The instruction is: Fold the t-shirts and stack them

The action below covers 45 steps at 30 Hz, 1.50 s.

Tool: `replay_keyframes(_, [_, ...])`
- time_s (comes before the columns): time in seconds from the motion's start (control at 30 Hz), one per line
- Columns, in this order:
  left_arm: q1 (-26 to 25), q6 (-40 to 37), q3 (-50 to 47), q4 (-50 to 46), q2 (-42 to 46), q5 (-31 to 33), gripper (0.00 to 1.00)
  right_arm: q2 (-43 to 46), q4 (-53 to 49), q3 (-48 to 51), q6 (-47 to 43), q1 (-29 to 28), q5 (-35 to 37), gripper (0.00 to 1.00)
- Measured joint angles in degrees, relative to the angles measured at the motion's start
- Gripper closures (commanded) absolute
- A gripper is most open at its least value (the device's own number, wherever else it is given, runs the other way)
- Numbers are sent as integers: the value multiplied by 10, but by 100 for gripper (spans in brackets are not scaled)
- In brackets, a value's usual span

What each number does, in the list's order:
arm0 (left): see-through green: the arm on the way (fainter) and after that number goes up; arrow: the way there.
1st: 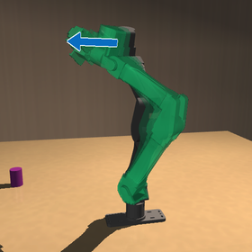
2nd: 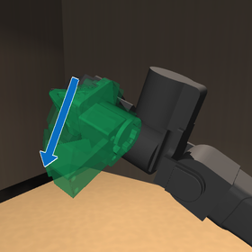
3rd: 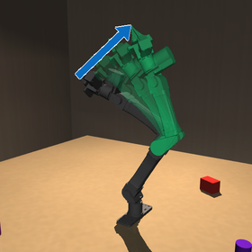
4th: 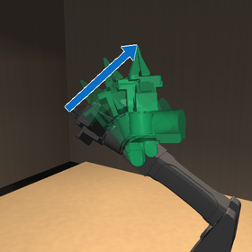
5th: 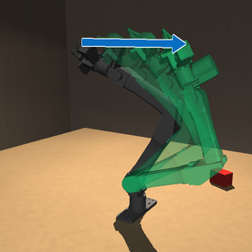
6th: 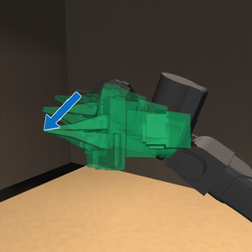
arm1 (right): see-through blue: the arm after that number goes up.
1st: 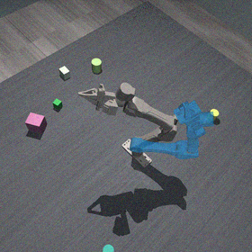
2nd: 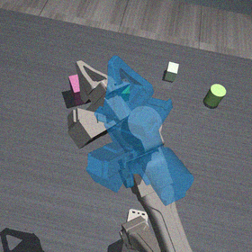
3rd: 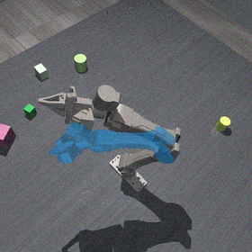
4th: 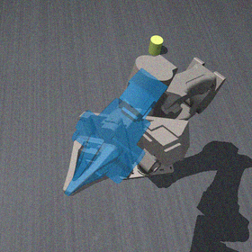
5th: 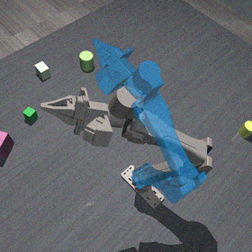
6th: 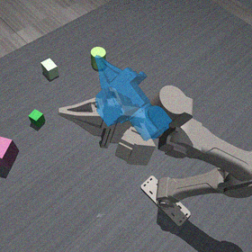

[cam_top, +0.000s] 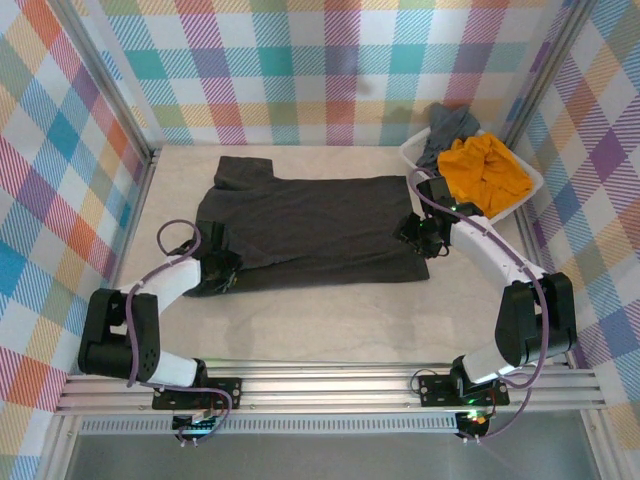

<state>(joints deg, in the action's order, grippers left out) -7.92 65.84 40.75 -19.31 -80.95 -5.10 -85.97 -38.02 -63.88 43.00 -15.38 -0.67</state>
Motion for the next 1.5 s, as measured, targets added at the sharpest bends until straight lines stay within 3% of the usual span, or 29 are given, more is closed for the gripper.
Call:
replay_keyframes(0.37, [-6, 10, 0, 22, -33, 5, 75, 0, 0, 0, 0, 0, -2, 47])
replay_keyframes(0.63, [-6, 5, 23, 19, -33, 31, 100, 5, 11, 16, 0, -4, -19, 49])
replay_keyframes(1.03, [-6, -28, 68, 11, -11, 44, 100, 55, 26, 31, -2, -9, -57, 50])
replay_keyframes(1.27, [-10, -91, 211, -7, -106, 23, 100, 51, 24, 11, 0, -9, -75, 50])
replay_keyframes(1.5, [-43, -194, 393, -92, -249, 18, 100, 22, 24, -22, 11, -9, -96, 50])
